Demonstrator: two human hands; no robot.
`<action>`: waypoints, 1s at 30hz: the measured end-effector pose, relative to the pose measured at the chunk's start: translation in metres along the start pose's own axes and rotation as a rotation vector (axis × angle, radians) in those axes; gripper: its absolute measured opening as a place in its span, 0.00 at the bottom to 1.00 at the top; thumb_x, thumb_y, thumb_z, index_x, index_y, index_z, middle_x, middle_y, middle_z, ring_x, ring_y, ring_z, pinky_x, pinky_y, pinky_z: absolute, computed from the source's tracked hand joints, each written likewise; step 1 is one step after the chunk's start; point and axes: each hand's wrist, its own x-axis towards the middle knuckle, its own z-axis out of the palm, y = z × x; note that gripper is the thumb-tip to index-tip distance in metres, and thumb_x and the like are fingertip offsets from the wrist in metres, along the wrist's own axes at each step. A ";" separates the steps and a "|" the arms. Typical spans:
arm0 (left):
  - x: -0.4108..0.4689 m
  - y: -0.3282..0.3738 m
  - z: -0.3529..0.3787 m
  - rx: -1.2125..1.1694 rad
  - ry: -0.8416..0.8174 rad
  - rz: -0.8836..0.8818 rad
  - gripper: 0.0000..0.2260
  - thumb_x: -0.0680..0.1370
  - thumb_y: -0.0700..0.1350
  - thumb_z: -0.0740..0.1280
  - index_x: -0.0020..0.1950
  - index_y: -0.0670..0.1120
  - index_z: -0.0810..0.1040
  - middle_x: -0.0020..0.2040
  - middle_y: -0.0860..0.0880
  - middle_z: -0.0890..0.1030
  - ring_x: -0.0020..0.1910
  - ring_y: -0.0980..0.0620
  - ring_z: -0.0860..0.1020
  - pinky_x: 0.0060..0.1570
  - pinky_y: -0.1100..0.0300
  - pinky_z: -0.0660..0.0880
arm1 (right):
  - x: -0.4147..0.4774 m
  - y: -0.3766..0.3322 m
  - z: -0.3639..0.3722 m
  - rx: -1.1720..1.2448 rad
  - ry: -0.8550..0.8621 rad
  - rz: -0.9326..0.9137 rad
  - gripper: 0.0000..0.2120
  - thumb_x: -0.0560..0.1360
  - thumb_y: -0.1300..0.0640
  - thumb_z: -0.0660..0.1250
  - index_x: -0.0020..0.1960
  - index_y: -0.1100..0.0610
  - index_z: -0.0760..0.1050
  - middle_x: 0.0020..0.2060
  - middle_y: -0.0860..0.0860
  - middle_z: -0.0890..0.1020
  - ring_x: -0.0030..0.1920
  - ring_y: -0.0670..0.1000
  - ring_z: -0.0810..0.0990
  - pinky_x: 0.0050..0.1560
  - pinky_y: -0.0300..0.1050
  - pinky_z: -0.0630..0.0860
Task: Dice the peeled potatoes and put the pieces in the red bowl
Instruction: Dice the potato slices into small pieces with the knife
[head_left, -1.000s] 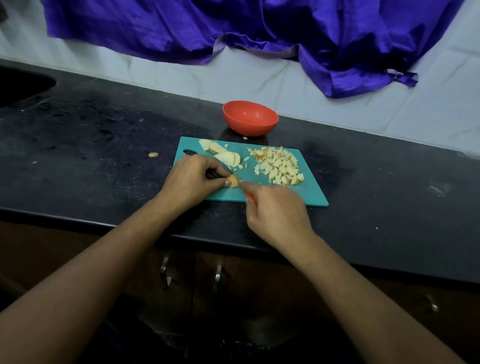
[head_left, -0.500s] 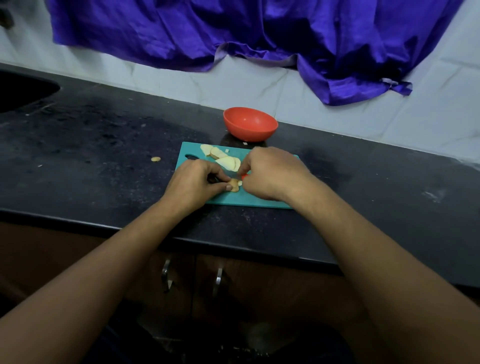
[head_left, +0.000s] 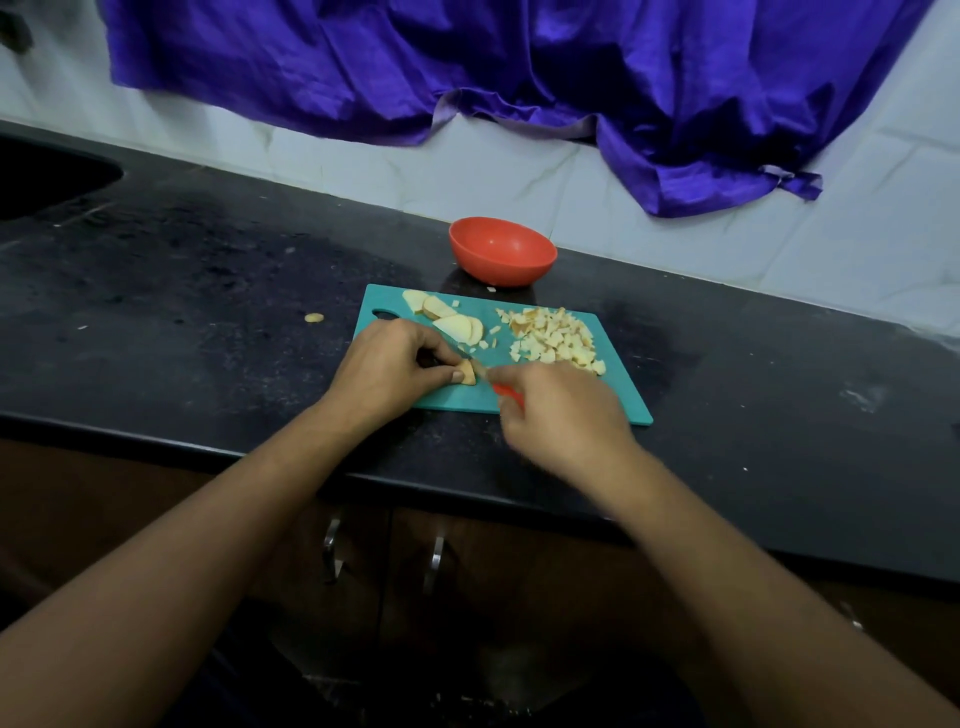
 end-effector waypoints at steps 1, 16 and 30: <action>-0.001 0.000 0.000 0.002 -0.004 -0.003 0.05 0.72 0.49 0.80 0.47 0.56 0.88 0.38 0.65 0.80 0.40 0.68 0.76 0.40 0.72 0.68 | 0.009 0.001 -0.012 0.021 -0.044 0.027 0.19 0.81 0.51 0.63 0.70 0.40 0.75 0.57 0.46 0.82 0.54 0.52 0.79 0.51 0.49 0.77; -0.001 -0.002 0.001 -0.004 0.020 -0.036 0.03 0.72 0.50 0.80 0.42 0.56 0.87 0.40 0.62 0.84 0.43 0.62 0.80 0.47 0.60 0.77 | -0.010 -0.022 0.010 -0.001 0.075 0.030 0.21 0.81 0.52 0.62 0.74 0.45 0.71 0.47 0.49 0.81 0.47 0.52 0.79 0.43 0.49 0.77; -0.002 0.000 0.001 0.015 0.004 -0.033 0.03 0.72 0.49 0.79 0.44 0.56 0.87 0.43 0.60 0.85 0.44 0.61 0.80 0.49 0.58 0.79 | 0.020 -0.022 -0.017 -0.082 -0.087 0.044 0.18 0.78 0.54 0.66 0.67 0.48 0.77 0.52 0.50 0.80 0.50 0.53 0.77 0.46 0.49 0.76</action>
